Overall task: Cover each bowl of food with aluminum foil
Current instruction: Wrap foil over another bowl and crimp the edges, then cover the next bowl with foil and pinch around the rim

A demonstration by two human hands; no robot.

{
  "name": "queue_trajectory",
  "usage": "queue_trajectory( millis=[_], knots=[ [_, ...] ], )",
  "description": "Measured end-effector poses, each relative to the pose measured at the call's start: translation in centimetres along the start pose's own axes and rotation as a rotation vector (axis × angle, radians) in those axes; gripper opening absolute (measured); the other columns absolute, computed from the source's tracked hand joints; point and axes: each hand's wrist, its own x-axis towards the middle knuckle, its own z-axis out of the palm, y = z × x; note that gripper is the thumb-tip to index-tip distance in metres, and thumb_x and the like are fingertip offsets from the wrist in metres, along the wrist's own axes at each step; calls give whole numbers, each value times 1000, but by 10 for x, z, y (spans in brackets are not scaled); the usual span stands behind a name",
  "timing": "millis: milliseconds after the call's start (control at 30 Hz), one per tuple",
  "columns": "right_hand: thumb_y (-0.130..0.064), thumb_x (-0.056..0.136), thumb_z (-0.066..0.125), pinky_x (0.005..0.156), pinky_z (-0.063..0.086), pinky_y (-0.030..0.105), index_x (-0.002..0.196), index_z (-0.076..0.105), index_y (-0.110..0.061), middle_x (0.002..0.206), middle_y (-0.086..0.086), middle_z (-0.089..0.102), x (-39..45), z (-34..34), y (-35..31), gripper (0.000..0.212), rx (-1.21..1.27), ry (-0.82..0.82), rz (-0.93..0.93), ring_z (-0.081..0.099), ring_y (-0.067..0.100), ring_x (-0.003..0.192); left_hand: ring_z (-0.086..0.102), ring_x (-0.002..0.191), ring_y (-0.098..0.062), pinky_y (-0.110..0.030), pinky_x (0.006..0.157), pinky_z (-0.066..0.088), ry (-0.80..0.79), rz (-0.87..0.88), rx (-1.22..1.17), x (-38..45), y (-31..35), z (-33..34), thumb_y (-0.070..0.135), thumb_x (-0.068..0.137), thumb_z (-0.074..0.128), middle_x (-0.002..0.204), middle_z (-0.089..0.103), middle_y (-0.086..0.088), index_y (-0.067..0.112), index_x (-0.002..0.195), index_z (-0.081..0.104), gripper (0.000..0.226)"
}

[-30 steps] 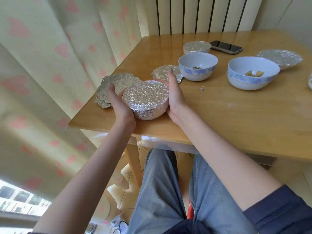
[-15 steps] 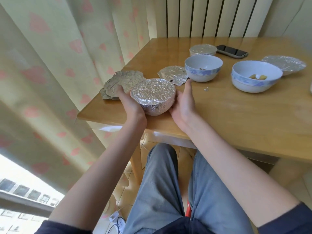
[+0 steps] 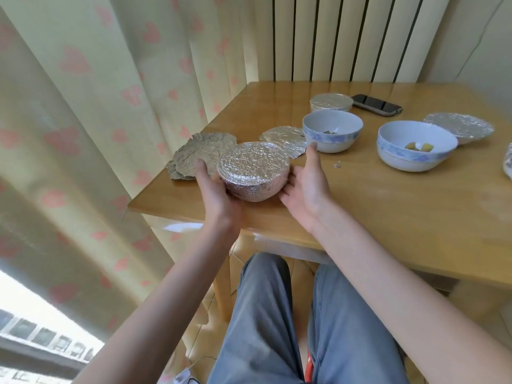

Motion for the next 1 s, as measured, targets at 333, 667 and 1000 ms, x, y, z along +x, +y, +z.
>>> queue_trajectory(
  millis=[333,667,1000],
  knots=[
    [-57,99,23,95,42,30,138,42,-2,139,13,50,97,37,-77,70,89,67,-90,48,23,128,48,132,-26,-31,100,42,-135,-4,51,126,51,63,64,97,10,140,52,-18,-2,139,46,86],
    [-62,95,26,109,35,41,129,53,5,127,26,55,252,32,-70,79,82,260,-125,57,31,116,44,135,-29,-44,117,29,-169,-67,99,271,23,67,70,93,3,145,48,-19,1,142,44,94],
    [-66,93,26,113,31,43,140,43,-11,136,8,52,277,25,-57,74,15,299,-93,46,23,127,44,134,-31,-43,112,34,-57,-212,57,297,4,59,75,91,18,145,48,-15,5,142,45,90]
  ],
)
